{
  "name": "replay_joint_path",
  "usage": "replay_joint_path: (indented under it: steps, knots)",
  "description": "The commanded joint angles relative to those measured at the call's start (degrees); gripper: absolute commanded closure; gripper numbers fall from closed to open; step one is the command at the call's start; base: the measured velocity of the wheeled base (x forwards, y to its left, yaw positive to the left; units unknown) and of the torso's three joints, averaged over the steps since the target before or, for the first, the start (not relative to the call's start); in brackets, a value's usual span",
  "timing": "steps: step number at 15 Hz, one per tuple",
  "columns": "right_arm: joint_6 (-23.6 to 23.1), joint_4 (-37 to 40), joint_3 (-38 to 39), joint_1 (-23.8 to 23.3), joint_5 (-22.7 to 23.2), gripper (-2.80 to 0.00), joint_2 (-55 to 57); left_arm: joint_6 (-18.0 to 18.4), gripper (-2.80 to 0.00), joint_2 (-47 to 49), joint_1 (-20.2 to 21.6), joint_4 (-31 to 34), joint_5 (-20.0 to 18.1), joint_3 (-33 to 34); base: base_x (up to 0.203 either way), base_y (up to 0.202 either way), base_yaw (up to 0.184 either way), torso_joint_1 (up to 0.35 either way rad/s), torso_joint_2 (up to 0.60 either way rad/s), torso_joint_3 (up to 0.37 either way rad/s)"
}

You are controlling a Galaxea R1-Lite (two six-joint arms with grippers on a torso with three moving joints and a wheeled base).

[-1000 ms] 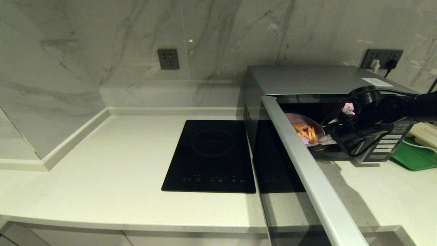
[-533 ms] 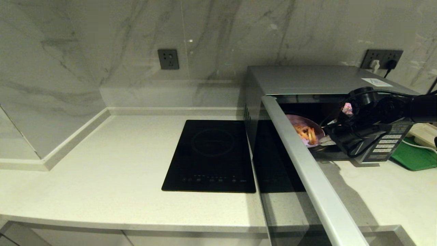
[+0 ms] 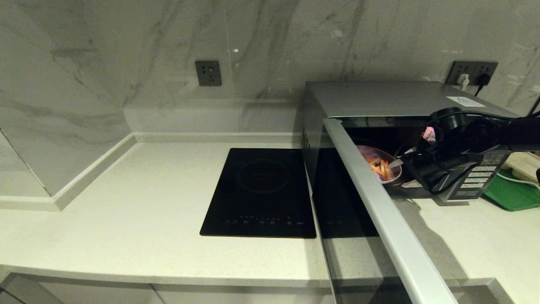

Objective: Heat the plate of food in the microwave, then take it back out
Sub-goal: Put the plate in the microwave oven, then close the microwave oven

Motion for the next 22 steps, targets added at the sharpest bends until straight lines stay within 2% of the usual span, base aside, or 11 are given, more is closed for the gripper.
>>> replay_joint_path:
  steps: [1, 11, 12, 17, 20, 22]
  knots:
    - [0.4, 0.2, 1.4, 0.3, 0.3, -2.80, -2.4, 0.0, 0.00, 0.0, 0.0, 0.0, 0.0, 0.0, 0.000, 0.000, 0.000, 0.000, 0.00, 0.000]
    - [-1.4, 0.2, 16.0, 4.2, 0.7, -2.80, -16.0, 0.0, 0.00, 0.0, 0.0, 0.0, 0.0, 0.0, 0.000, 0.000, 0.000, 0.000, 0.00, 0.000]
    - [-1.7, 0.2, 17.3, 4.3, 0.7, 0.00, -17.2, 0.0, 0.00, 0.0, 0.0, 0.0, 0.0, 0.0, 0.000, 0.000, 0.000, 0.000, 0.00, 0.000]
    - [-2.4, 0.2, 22.7, 4.3, 0.7, 0.00, -23.9, 0.0, 0.00, 0.0, 0.0, 0.0, 0.0, 0.0, 0.000, 0.000, 0.000, 0.000, 0.00, 0.000]
    - [-5.1, 0.9, 24.6, 4.7, 0.6, 0.00, -30.3, 0.0, 0.00, 0.0, 0.0, 0.0, 0.0, 0.0, 0.000, 0.000, 0.000, 0.000, 0.00, 0.000]
    - [-8.7, 6.8, 22.7, 6.4, -0.8, 0.00, -33.2, 0.0, 0.00, 0.0, 0.0, 0.0, 0.0, 0.0, 0.000, 0.000, 0.000, 0.000, 0.00, 0.000]
